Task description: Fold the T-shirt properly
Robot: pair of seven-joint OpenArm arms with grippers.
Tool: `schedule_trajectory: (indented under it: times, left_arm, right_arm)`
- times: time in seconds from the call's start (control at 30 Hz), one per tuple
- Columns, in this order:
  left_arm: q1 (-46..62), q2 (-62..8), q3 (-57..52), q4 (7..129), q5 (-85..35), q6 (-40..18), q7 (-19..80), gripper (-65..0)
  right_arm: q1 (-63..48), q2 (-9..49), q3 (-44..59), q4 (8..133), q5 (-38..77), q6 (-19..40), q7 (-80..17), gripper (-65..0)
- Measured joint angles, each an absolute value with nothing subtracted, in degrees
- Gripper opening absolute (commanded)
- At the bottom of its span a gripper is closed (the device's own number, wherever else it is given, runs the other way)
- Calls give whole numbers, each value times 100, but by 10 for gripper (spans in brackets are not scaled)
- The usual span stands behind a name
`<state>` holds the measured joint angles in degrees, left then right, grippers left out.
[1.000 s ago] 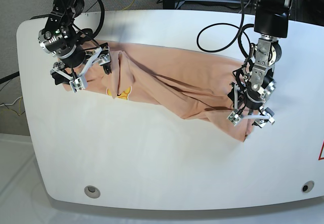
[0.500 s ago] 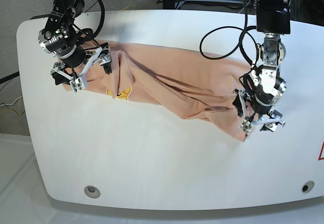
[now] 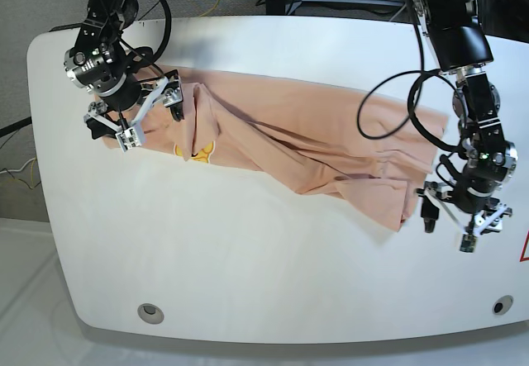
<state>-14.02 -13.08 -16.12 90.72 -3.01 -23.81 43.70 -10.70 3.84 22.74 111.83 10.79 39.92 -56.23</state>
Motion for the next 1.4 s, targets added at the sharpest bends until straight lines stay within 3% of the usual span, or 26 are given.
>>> schedule_trajectory:
  times: [0.5,1.4]
  left_arm:
    - [-1522,-1295,-2523,7535,-2429,-2377,4971,-195]
    - [-1520,-1037,-2451,6971,-2792,-2377,4971,-195]
  right_arm:
    - [-1085,381,2228,11118,1081,3992,-5621,0]
    - [-1087,399,2217,11115,1079,3994,-5621,0]
